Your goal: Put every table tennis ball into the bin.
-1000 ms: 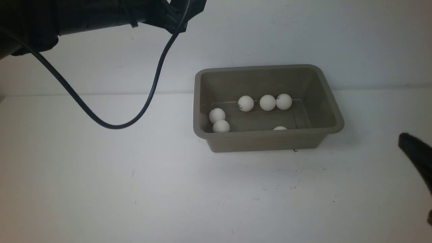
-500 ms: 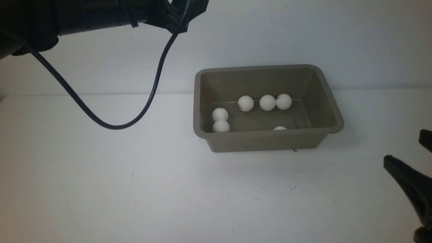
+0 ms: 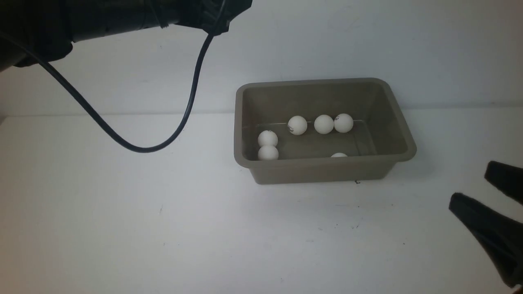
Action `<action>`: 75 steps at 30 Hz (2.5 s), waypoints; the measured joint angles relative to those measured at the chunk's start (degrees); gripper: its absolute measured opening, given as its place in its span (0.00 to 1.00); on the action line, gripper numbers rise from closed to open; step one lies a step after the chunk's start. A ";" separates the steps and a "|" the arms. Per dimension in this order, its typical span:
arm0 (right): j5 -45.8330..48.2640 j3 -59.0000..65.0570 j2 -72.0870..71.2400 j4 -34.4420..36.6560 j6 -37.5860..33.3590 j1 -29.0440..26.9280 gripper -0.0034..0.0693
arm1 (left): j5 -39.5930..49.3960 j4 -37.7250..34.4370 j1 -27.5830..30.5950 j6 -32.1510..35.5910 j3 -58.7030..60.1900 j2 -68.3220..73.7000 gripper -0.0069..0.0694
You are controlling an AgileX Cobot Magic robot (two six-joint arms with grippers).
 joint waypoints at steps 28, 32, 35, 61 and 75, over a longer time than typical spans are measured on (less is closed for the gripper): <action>9.20 14.92 -11.73 -4.90 7.36 0.00 0.38 | -0.33 -1.21 0.00 2.88 0.00 0.00 0.80; 9.33 14.92 -11.73 -4.90 9.04 0.00 0.38 | -0.35 -1.70 0.00 2.88 0.00 0.00 0.80; 9.39 14.92 -11.73 -4.90 9.19 0.00 0.38 | -0.35 -1.83 0.00 2.88 0.00 0.00 0.80; 10.13 16.89 -11.73 -5.78 9.19 0.00 0.38 | -0.30 -3.24 0.00 2.88 0.00 0.00 0.80; 8.94 21.98 -11.73 -7.47 9.19 0.00 0.38 | -0.30 -3.34 0.00 2.88 0.00 0.00 0.80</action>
